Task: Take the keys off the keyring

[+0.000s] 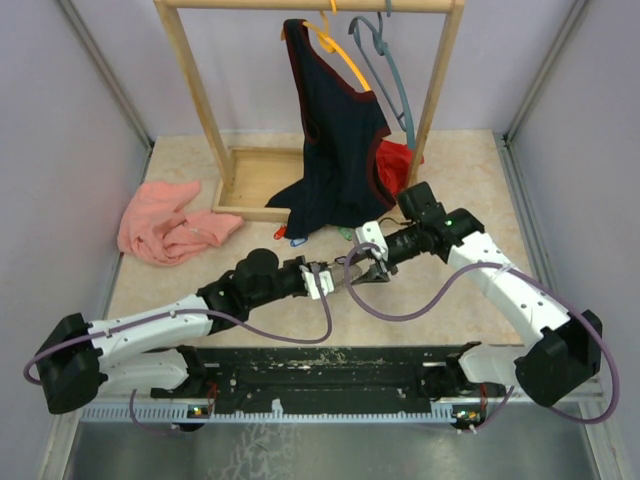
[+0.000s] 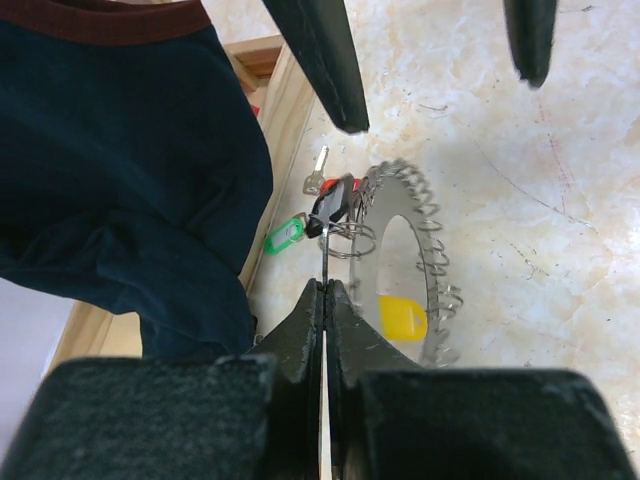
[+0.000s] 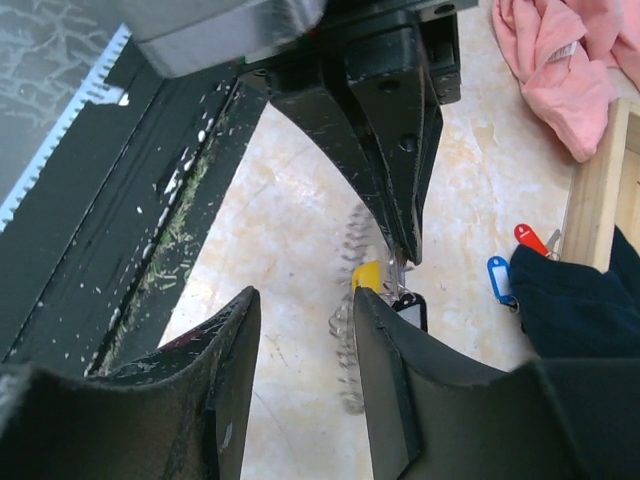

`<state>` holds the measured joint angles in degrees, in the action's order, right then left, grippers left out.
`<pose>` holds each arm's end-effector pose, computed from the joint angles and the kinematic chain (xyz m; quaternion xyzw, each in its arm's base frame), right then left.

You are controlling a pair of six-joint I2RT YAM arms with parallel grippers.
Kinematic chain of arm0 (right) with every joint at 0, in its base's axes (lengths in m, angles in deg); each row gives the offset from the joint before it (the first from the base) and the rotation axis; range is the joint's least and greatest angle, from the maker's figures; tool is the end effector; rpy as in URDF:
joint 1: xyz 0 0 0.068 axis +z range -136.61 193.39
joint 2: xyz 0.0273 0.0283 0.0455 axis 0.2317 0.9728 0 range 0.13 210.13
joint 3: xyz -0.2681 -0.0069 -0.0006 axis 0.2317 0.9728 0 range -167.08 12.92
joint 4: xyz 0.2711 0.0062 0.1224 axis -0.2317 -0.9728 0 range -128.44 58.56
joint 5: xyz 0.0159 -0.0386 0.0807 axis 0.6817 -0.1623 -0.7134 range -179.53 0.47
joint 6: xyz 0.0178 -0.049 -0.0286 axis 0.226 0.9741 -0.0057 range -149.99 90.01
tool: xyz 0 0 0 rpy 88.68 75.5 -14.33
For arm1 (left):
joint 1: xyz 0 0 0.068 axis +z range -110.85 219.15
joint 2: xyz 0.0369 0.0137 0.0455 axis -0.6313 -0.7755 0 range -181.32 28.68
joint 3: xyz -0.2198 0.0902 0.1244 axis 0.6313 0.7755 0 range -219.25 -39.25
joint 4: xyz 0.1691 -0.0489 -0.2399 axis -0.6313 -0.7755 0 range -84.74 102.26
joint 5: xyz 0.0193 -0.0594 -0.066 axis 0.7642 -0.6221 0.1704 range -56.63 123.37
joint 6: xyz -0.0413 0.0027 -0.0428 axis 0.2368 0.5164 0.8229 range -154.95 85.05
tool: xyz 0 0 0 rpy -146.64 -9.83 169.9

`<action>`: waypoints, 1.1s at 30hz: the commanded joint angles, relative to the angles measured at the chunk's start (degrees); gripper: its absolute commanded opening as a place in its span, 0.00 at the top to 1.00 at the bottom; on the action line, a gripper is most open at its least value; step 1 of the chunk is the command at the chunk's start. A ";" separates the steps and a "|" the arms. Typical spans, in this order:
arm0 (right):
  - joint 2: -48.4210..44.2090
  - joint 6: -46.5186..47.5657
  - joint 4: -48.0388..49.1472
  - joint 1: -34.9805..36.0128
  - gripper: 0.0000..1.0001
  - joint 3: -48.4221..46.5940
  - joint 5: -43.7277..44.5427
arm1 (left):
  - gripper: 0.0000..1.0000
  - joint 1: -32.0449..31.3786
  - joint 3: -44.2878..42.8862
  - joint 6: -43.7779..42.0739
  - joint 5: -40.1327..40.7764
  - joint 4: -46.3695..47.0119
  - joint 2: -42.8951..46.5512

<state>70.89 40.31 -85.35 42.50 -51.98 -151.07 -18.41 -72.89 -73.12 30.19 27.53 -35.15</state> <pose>0.2173 0.1648 0.3072 -0.7189 0.4348 0.3835 0.3834 0.1558 -0.2495 0.2253 0.5991 0.5192 -0.1242 0.5967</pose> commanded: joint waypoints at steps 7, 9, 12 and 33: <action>0.49 -19.53 22.04 0.52 0.58 3.63 -0.03 | 1.00 -0.80 -5.49 -0.83 -1.69 -5.62 1.53; 0.83 -20.30 23.29 1.40 0.58 3.94 0.85 | 1.00 -0.88 -5.76 -0.59 -2.33 -5.76 1.36; 1.41 -21.34 24.91 2.77 0.59 4.55 2.28 | 1.00 -0.96 -6.30 -0.19 -3.02 -5.77 0.93; 1.91 -19.63 24.27 5.70 1.00 4.44 8.23 | 1.00 -1.11 -8.68 1.99 -2.55 -7.16 -0.46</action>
<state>73.39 20.03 -61.04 47.52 -46.30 -143.62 -19.00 -78.69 -71.37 27.61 18.52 -35.83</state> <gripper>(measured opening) 0.018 0.005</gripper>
